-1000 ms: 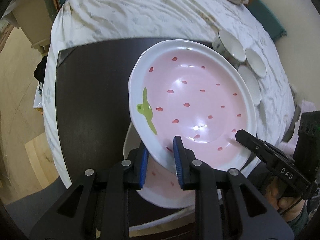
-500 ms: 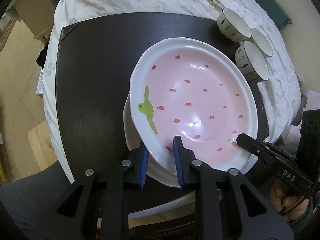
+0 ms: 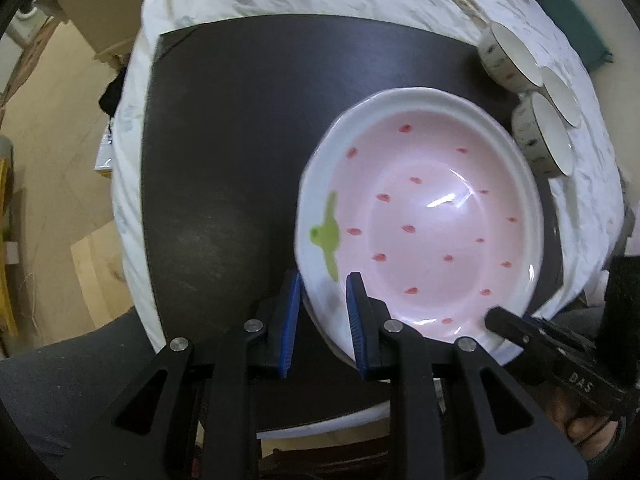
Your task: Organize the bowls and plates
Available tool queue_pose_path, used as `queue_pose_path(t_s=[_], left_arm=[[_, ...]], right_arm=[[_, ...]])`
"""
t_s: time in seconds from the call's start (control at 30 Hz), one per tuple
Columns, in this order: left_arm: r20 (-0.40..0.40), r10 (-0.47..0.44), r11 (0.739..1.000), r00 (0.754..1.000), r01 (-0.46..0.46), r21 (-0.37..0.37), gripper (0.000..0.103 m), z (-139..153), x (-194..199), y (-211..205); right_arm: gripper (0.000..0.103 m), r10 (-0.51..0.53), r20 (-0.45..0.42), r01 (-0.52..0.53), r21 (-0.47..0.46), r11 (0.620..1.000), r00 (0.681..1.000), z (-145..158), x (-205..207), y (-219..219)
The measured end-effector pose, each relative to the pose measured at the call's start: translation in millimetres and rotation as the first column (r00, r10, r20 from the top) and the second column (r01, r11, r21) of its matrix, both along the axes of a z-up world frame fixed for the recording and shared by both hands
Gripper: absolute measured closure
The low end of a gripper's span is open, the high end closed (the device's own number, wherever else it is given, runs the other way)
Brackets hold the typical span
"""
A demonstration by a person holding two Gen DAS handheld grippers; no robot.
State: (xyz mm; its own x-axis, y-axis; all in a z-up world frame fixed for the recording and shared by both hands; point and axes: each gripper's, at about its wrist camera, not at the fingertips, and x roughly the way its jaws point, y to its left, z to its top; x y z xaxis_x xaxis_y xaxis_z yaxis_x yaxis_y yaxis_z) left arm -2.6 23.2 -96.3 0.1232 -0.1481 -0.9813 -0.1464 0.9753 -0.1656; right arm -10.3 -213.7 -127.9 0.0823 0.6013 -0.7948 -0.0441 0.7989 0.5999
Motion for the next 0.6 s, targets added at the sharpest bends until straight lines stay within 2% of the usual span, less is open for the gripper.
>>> queue_pose_path(t_s=[0.2,0.3,0.37,0.47,0.57,0.6], left_arm=[[-0.027,0.009,1.000,1.000,-0.009,0.017,0.082,-10.0,7.5,0.8],[-0.043,0.029,1.000,0.999,-0.029,0.000,0.082,-15.1,11.0,2.5],[-0.046,0.035,0.999,0.998,-0.036,-0.011,0.082,-15.2,13.3,2.2],[-0.048,0.033,0.999,0.998,-0.033,-0.003,0.081,-15.2,14.3,0.1],[-0.046,0.033,0.999,0.998,-0.033,-0.012,0.073,-14.8,15.5,-1.1],[-0.046,0.030,0.999,0.998,-0.030,-0.009,0.072,-15.2,15.9,-1.6]], right_arm=[[0.086,-0.003,-0.056,0.004,0.029,1.000,0.998,-1.6,2.5,-3.7],[0.085,0.008,-0.091,-0.004,0.045,0.999,0.996,-2.9,4.8,-3.6],[0.081,0.011,-0.122,-0.003,0.067,0.998,0.992,-2.1,5.2,-4.2],[0.082,0.024,-0.150,-0.014,0.068,0.998,0.988,1.1,6.2,-7.2],[0.081,-0.004,-0.161,0.013,0.058,0.998,0.987,4.3,6.8,-17.9],[0.075,-0.015,-0.159,0.021,0.035,0.999,0.987,5.3,7.1,-21.5]])
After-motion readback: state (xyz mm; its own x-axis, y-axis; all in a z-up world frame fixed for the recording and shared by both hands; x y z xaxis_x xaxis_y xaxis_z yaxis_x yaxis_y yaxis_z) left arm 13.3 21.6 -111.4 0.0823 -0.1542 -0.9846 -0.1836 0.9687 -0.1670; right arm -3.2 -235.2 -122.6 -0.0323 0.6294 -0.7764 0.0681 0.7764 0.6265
